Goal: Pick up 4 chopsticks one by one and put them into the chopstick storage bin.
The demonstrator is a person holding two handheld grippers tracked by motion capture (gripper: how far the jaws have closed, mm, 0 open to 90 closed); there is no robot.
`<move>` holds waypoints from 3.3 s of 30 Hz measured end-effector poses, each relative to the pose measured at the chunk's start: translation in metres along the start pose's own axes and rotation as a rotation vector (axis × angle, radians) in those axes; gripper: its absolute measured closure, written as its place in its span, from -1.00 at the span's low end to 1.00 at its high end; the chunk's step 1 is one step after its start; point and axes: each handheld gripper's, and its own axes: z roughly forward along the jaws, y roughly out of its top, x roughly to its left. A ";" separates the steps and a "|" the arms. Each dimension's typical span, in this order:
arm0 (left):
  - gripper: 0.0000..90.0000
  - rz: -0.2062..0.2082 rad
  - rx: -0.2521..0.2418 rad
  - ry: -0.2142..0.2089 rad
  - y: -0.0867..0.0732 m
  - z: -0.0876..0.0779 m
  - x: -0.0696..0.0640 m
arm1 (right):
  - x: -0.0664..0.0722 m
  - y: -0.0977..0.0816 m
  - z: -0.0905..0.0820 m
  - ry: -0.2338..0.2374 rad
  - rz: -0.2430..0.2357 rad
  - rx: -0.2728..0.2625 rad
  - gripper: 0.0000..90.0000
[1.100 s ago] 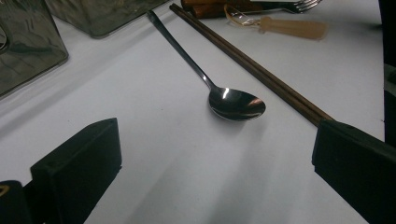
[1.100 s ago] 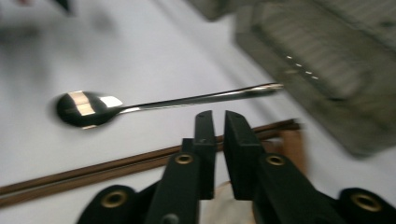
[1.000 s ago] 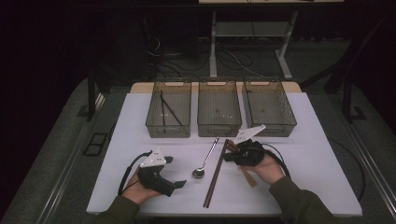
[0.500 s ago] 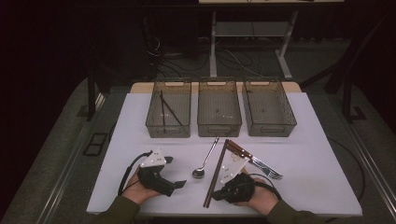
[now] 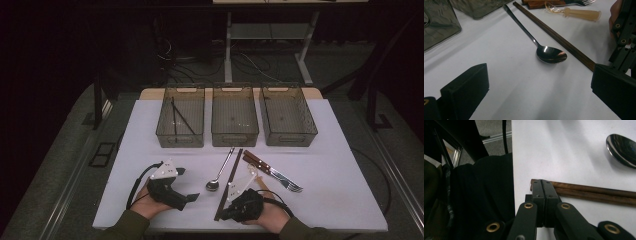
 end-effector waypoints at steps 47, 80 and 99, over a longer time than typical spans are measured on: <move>-0.99 0.004 0.000 0.000 0.000 -0.001 0.001 | -0.004 0.036 0.037 -0.003 -0.021 -0.079 0.99; -0.93 -0.028 0.030 0.012 -0.002 -0.001 0.002 | -0.031 -0.021 -0.072 -0.295 0.186 -0.230 -0.22; -0.53 -0.032 0.050 0.008 0.003 -0.001 -0.008 | -0.034 -0.121 -0.151 -0.580 0.395 -0.368 -0.59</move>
